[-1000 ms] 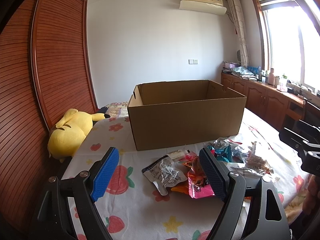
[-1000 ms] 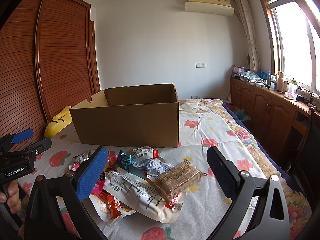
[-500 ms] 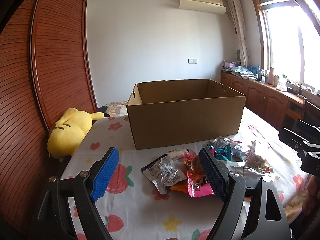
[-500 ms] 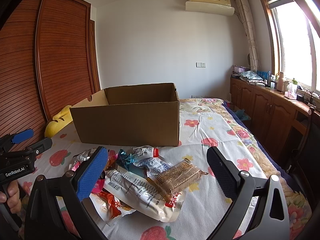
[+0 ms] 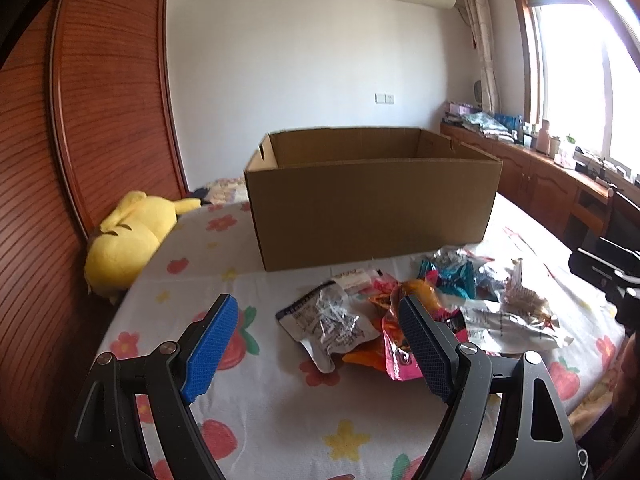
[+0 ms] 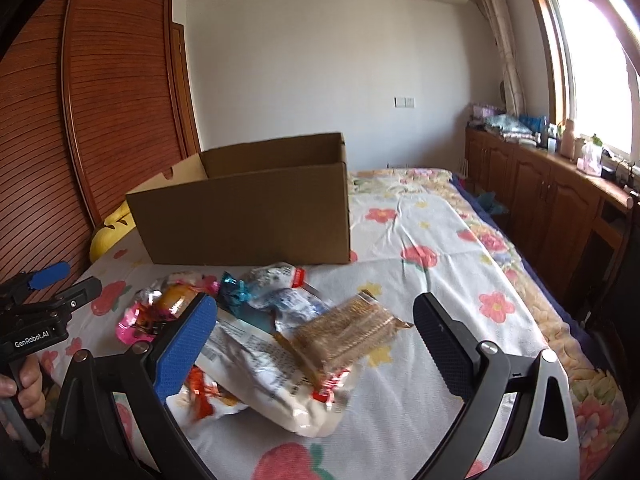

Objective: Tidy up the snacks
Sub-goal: 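Grasp the pink-orange snack bag with the left tool while the right tool grasps the grain bar, then lift both held snacks and carry them over the cardboard box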

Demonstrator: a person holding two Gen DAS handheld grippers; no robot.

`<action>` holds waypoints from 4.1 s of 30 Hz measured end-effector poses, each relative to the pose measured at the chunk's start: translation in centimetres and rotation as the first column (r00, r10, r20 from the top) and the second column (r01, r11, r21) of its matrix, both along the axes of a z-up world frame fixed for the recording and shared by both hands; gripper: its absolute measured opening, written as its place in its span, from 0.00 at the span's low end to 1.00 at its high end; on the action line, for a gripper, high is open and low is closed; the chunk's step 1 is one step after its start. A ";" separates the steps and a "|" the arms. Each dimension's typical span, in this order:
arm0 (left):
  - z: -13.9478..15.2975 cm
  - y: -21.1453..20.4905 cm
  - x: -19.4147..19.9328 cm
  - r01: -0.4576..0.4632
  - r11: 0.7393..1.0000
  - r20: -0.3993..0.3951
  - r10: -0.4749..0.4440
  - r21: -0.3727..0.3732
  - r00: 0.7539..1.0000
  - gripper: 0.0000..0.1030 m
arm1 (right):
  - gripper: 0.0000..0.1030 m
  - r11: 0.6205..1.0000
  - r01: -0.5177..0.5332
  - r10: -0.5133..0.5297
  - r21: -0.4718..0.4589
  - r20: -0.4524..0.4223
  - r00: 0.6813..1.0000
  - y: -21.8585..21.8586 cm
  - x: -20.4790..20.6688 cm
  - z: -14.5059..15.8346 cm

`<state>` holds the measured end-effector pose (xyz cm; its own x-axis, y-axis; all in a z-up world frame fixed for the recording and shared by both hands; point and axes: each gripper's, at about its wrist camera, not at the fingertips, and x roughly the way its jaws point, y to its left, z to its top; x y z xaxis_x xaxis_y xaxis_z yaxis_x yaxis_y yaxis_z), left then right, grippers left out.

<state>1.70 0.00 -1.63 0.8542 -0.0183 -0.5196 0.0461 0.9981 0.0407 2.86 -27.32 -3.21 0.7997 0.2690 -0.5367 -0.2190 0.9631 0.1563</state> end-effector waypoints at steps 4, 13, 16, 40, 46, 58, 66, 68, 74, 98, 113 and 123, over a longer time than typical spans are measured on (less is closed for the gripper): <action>-0.2 -0.2 1.4 0.037 0.999 -0.065 -0.038 -0.021 0.997 0.82 | 0.88 0.999 -0.045 0.044 -0.002 -0.093 0.995 -0.7 2.2 -1.2; 0.6 -0.4 3.3 0.090 0.995 -0.151 -0.096 -0.042 0.984 0.82 | 0.77 0.991 -0.095 0.118 0.096 -0.285 0.951 -1.5 5.7 -4.0; 0.8 -0.6 3.8 0.108 0.993 -0.165 -0.113 -0.041 0.980 0.82 | 0.76 0.990 -0.090 0.120 0.109 -0.312 0.942 -1.4 6.3 -4.5; 0.6 -3.6 10.1 0.201 0.974 -0.349 -0.226 -0.109 0.909 0.75 | 0.67 0.993 -0.114 0.096 -0.037 -0.325 0.941 -0.4 8.8 -6.5; 0.1 -3.9 11.4 0.222 0.971 -0.403 -0.240 -0.091 0.883 0.68 | 0.67 0.993 -0.110 0.087 -0.052 -0.319 0.944 -0.2 8.8 -6.5; 0.7 -2.8 11.5 0.240 0.966 -0.381 -0.260 -0.099 0.887 0.35 | 0.67 0.991 -0.111 0.082 -0.074 -0.318 0.944 0.2 8.7 -6.6; -0.3 -4.2 12.8 0.257 0.964 -0.433 -0.259 -0.065 0.863 0.50 | 0.67 0.989 -0.112 0.077 -0.092 -0.318 0.945 0.4 8.7 -6.7; -0.4 -4.3 13.5 0.261 0.963 -0.447 -0.262 -0.064 0.855 0.54 | 0.67 0.989 -0.112 0.077 -0.093 -0.318 0.945 0.5 8.7 -6.7; -1.2 -4.2 15.5 0.290 0.949 -0.509 -0.312 -0.125 0.802 0.60 | 0.67 0.989 -0.112 0.077 -0.093 -0.318 0.945 0.4 8.6 -6.7; 1.3 -3.1 12.4 0.255 0.955 -0.312 -0.291 -0.152 0.904 0.37 | 0.44 0.988 -0.112 0.073 -0.106 -0.316 0.946 -0.8 8.4 -6.4; 1.1 -3.3 10.8 0.269 0.953 -0.242 -0.297 -0.139 0.924 0.37 | 0.43 0.991 -0.106 0.079 -0.081 -0.284 0.956 -1.9 7.2 -5.0; 1.6 -2.3 9.9 0.274 0.951 -0.205 -0.300 -0.144 0.932 0.37 | 0.43 0.987 -0.143 0.123 -0.072 -0.230 0.965 -0.7 5.8 -2.6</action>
<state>11.62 -2.26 -0.05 0.6671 -0.3137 -0.6757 0.3264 0.9384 -0.1134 8.65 -28.00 -5.84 0.6166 0.3090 -0.7241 -0.3152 0.9397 0.1327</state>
